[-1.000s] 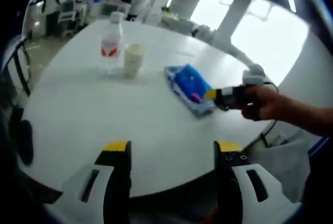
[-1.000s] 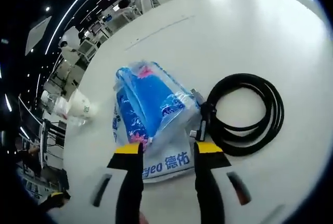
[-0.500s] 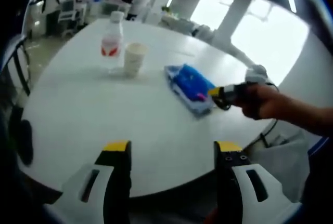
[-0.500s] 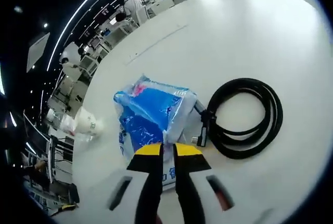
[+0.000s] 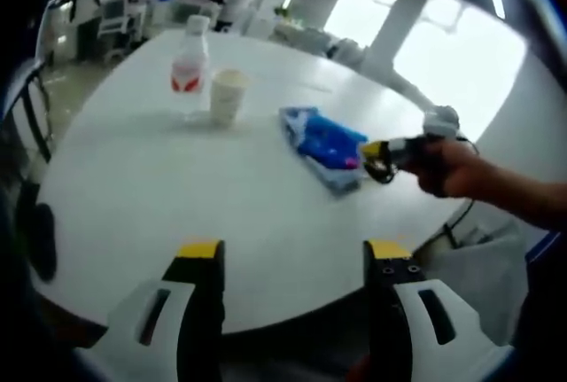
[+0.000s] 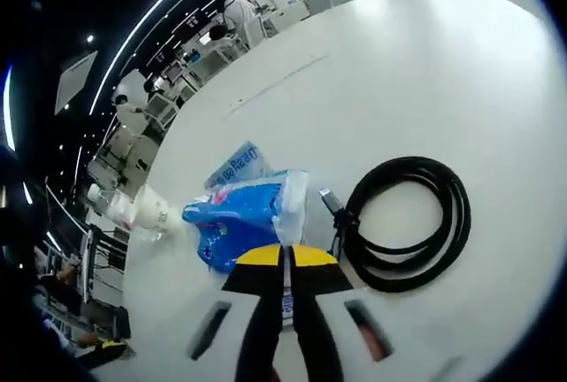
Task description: Arrange the tabletop items into an orderly group along one side of the table until the central work area is clear of visible clutter.
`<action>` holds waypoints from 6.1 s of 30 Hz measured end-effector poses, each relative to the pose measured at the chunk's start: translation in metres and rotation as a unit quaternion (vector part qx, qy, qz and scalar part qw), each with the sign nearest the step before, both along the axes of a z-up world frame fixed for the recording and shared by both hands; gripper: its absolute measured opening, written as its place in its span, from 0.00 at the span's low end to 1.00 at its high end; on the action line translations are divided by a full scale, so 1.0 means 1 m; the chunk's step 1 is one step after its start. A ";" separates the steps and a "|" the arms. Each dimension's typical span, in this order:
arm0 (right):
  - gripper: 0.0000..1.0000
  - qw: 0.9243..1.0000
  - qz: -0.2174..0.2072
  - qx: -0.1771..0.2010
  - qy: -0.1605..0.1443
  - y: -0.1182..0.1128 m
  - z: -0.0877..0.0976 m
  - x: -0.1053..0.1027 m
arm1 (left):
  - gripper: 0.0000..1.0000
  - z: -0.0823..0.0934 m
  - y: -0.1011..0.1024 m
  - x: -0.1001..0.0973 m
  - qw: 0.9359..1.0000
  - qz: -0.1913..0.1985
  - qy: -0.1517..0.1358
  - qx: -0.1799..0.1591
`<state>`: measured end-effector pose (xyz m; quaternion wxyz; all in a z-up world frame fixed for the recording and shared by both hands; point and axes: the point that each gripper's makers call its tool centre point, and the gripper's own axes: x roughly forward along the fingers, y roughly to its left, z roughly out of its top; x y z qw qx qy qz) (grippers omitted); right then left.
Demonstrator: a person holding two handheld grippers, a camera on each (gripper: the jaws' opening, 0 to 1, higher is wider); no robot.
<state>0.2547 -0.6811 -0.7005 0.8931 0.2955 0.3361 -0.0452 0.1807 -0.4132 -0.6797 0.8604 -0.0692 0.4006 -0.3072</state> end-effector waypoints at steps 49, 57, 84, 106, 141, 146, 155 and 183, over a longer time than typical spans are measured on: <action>0.01 0.993 -0.068 -0.075 -0.061 -0.167 0.022 0.054 | 0.60 -0.005 -0.006 -0.007 1.000 -0.017 0.008 0.015; 0.01 0.994 -0.057 -0.078 -0.042 -0.189 -0.003 0.080 | 0.60 -0.005 -0.002 -0.005 1.000 -0.009 0.008 0.016; 0.08 0.995 -0.016 -0.098 -0.021 -0.200 -0.024 0.076 | 0.60 -0.004 -0.003 -0.005 1.000 -0.009 0.005 0.015; 0.29 0.997 0.047 -0.041 -0.048 -0.099 0.011 0.019 | 0.63 -0.004 0.005 0.001 0.999 -0.011 -0.013 0.038; 0.33 0.994 0.069 0.077 -0.044 0.022 0.055 -0.045 | 0.66 0.018 -0.024 0.000 0.997 -0.046 -0.037 -0.045; 0.32 0.991 0.045 0.108 -0.059 0.033 0.051 -0.046 | 0.66 0.022 -0.019 0.002 0.998 -0.024 -0.040 -0.043; 0.38 0.988 0.103 0.103 -0.055 0.029 0.056 -0.042 | 0.66 0.013 -0.017 0.002 0.999 -0.028 -0.032 -0.006; 0.38 0.985 0.095 0.141 -0.034 0.024 0.046 -0.039 | 0.64 0.057 -0.112 0.080 0.979 -0.152 -0.135 -0.001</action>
